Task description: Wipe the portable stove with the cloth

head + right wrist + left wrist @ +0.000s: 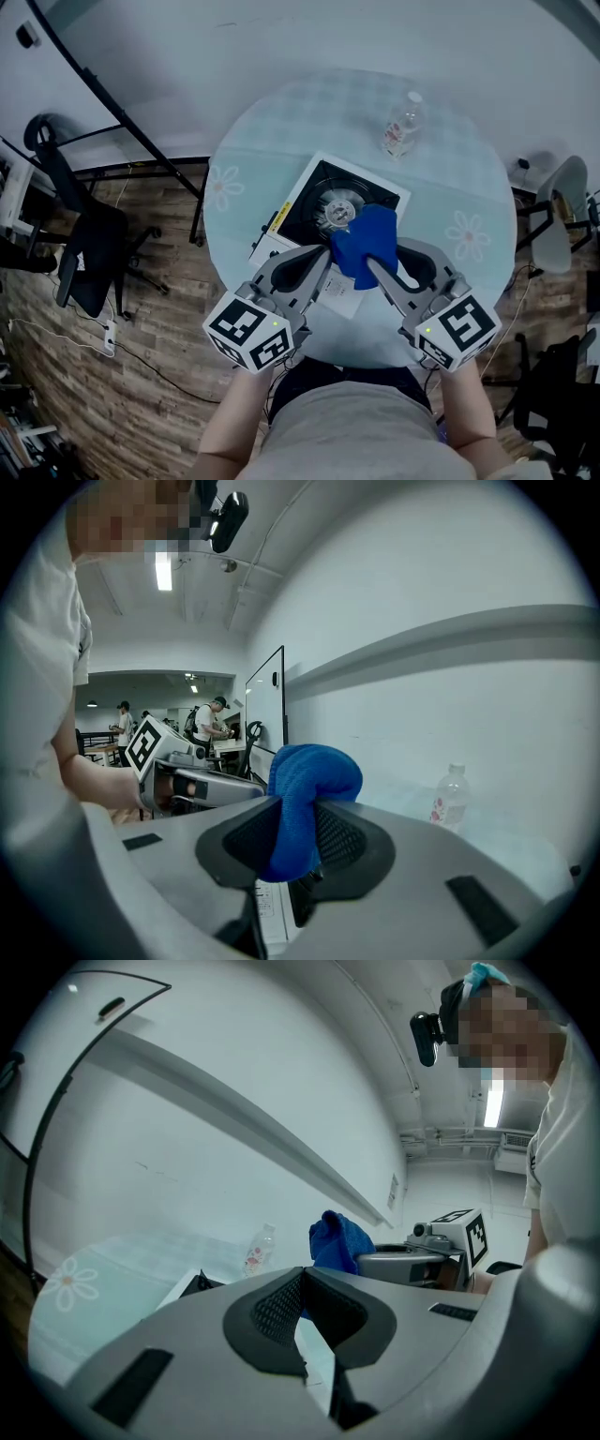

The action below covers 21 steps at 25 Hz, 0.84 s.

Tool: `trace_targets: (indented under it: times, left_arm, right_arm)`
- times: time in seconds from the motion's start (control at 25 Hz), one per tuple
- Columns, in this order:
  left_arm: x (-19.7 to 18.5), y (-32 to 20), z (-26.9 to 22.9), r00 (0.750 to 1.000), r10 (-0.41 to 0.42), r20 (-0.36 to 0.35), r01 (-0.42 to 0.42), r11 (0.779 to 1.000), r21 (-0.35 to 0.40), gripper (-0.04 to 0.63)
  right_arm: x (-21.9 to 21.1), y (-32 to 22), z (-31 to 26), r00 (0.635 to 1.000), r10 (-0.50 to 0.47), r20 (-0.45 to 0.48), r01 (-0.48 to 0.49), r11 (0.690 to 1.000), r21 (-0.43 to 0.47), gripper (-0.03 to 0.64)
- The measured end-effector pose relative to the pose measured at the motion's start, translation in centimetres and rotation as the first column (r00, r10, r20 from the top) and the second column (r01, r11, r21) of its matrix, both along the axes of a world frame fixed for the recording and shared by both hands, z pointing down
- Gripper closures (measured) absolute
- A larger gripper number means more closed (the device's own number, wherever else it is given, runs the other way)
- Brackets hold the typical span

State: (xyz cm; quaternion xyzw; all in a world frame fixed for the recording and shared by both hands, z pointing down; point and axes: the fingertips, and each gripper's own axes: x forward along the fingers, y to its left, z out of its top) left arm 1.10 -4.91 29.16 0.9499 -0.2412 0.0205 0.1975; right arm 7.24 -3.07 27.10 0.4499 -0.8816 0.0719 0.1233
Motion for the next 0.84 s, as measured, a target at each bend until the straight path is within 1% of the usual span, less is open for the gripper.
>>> trace_targets:
  times: [0.16,0.4,0.64,0.84]
  left_arm:
    - [0.0,0.1,0.7,1.000,-0.005,0.015,0.005,1.000,-0.024,0.575]
    - [0.1,0.4,1.6,1.000,-0.007,0.016,0.008,0.998,-0.058,0.575]
    - [0.2,0.4,2.2,1.000,-0.017,0.018,0.018,0.997,-0.079,0.575]
    - [0.4,-0.1,2.4,0.999,-0.036,0.015,0.038,0.996,-0.076,0.575]
  right_arm:
    - [0.0,-0.1,0.0,0.999,-0.034,-0.024,0.033,0.999,-0.017,0.506]
    - [-0.6,0.2,0.4,0.988,-0.117,-0.098,0.114,0.993,-0.038,0.506]
    - [-1.0,0.3,1.0,0.983,-0.153,-0.105,0.147,0.987,-0.063,0.506]
    - [-1.3,0.1,1.4,0.978,-0.177,-0.113,0.171,0.983,-0.062,0.506]
